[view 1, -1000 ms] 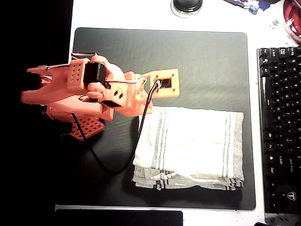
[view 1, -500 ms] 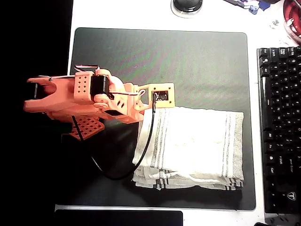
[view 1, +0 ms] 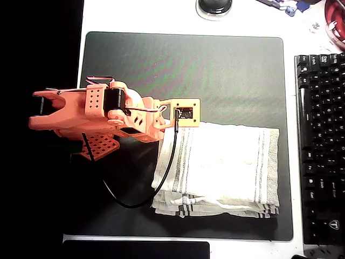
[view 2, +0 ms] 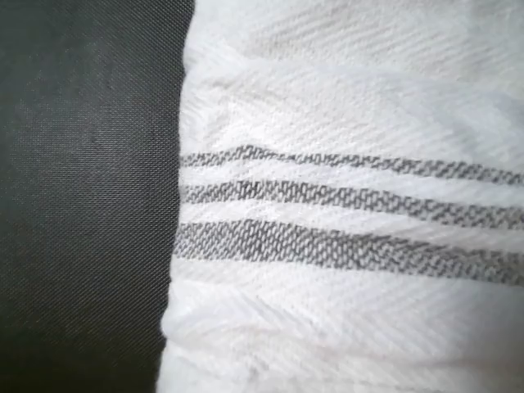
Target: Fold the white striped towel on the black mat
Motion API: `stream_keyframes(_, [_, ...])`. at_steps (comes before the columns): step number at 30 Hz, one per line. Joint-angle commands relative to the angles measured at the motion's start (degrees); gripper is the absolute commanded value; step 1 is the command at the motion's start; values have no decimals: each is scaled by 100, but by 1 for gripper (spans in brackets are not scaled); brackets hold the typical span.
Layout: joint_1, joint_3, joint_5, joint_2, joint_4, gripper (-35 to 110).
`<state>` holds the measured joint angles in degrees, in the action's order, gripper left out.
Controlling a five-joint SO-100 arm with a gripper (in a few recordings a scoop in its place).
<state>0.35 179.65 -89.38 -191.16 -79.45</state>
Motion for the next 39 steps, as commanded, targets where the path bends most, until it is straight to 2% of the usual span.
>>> stream_keyframes(1, [18, 132, 79, -132, -18, 9])
stream_keyframes(39, [105, 132, 79, -132, -18, 9])
